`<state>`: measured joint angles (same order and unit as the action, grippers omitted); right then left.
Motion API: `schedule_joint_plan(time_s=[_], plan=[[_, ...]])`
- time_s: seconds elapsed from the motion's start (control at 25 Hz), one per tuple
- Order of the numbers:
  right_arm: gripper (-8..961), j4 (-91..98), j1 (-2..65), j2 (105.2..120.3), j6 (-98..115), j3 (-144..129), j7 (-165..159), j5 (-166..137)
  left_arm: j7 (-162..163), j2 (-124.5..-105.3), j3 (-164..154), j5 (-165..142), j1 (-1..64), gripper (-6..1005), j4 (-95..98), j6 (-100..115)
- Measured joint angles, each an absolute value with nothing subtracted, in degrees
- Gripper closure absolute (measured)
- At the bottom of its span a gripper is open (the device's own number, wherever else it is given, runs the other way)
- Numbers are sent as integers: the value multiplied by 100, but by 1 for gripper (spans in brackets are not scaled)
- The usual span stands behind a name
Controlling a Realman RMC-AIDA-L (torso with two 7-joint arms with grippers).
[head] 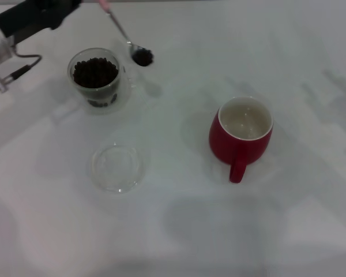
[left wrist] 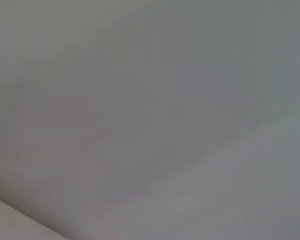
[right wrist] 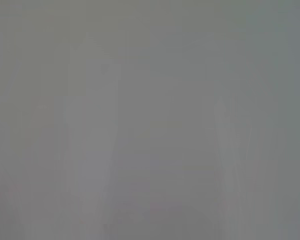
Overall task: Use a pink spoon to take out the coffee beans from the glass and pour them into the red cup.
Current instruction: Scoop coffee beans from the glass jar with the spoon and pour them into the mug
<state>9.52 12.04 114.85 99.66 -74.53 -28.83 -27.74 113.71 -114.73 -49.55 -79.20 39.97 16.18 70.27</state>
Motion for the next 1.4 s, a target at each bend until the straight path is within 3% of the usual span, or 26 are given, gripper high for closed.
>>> schedule_joint_plan(time_s=[0.8, 1.08, 1.4], plan=[[319, 702, 1077, 11496, 10121, -7490, -2883, -2813, 11665, -11739, -6422, -8124, 5194, 868, 1678, 7017], [319, 694, 1039, 11496, 10141, -7484, -2868, -2813, 11367, -11886, -6469, -8688, 5364, 868, 1988, 6947], [319, 685, 1037, 11495, 10115, -7480, -2856, -2812, 10790, -11916, -7044, -8704, 5501, 868, 2248, 6672]])
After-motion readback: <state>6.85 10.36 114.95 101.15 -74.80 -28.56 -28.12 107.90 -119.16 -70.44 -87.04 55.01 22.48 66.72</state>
